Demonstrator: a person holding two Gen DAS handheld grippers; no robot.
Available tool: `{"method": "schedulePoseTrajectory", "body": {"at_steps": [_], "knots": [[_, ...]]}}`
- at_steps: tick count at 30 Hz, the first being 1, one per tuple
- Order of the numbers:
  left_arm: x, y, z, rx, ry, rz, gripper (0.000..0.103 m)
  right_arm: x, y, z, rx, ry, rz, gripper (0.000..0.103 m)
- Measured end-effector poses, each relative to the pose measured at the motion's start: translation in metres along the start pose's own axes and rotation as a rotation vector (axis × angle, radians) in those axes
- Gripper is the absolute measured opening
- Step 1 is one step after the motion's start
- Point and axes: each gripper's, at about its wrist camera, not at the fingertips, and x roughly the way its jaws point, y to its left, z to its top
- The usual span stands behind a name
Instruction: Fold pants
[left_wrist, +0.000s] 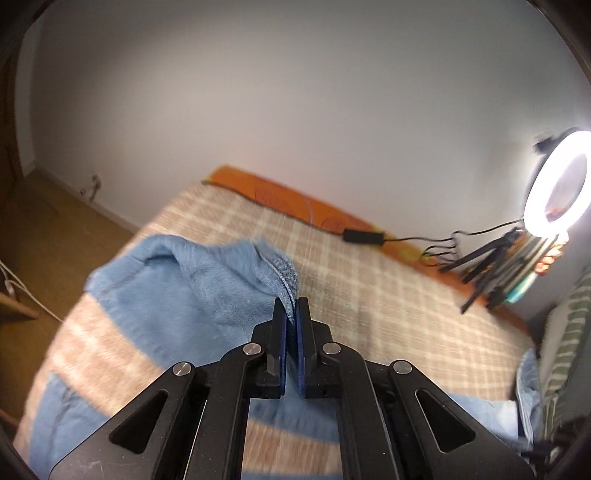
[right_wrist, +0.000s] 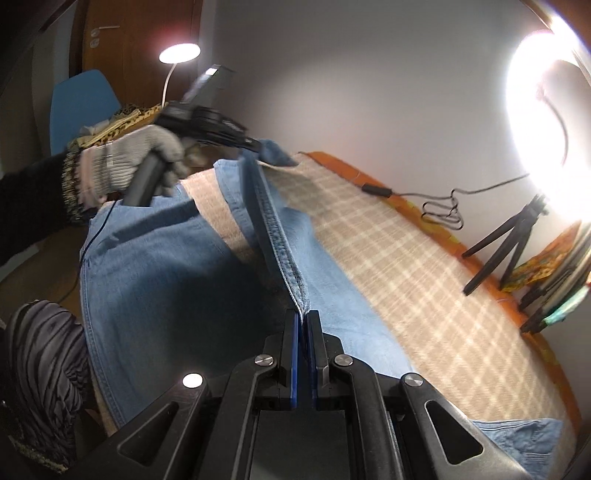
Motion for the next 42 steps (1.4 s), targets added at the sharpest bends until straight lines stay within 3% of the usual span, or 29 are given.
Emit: {"method": "schedulePoseTrajectory", "body": {"at_steps": [8, 12, 19, 22, 27, 29, 31, 33, 35, 38, 42], "knots": [[-0.087, 0.019, -0.049, -0.056, -0.083, -0.098, 0.003, -0.043, 0.033, -0.008, -0.018, 0.011, 0.007, 0.002], [-0.110, 0.025, -0.081, -0.059, -0.089, -0.098, 0.003, -0.058, 0.061, -0.029, -0.020, 0.044, 0.039, 0.002], [-0.120, 0.060, -0.152, -0.126, 0.015, -0.070, 0.003, -0.039, 0.094, -0.075, 0.001, 0.138, 0.092, 0.002], [-0.124, 0.076, -0.167, -0.163, 0.041, -0.060, 0.011, -0.023, 0.098, -0.087, 0.015, 0.181, 0.106, 0.002], [-0.149, 0.083, -0.162, -0.130, 0.001, 0.039, 0.016, -0.015, 0.093, -0.092, 0.063, 0.187, 0.110, 0.002], [-0.155, 0.082, -0.155, -0.113, -0.011, 0.068, 0.039, -0.014, 0.094, -0.095, 0.084, 0.185, 0.110, 0.003], [-0.155, 0.075, -0.145, -0.055, -0.006, 0.087, 0.046, -0.012, 0.094, -0.101, 0.103, 0.187, 0.115, 0.004], [-0.149, 0.065, -0.136, 0.008, -0.010, 0.108, 0.046, -0.014, 0.095, -0.104, 0.123, 0.179, 0.118, 0.006], [-0.130, 0.052, -0.126, 0.060, 0.034, 0.113, 0.059, -0.016, 0.092, -0.104, 0.160, 0.165, 0.128, 0.011], [-0.099, 0.038, -0.122, 0.132, 0.097, 0.132, 0.060, -0.025, 0.085, -0.107, 0.215, 0.133, 0.127, 0.018], [-0.054, 0.028, -0.121, 0.226, 0.176, 0.222, 0.060, -0.050, 0.065, -0.115, 0.319, 0.079, 0.083, 0.033]]}}
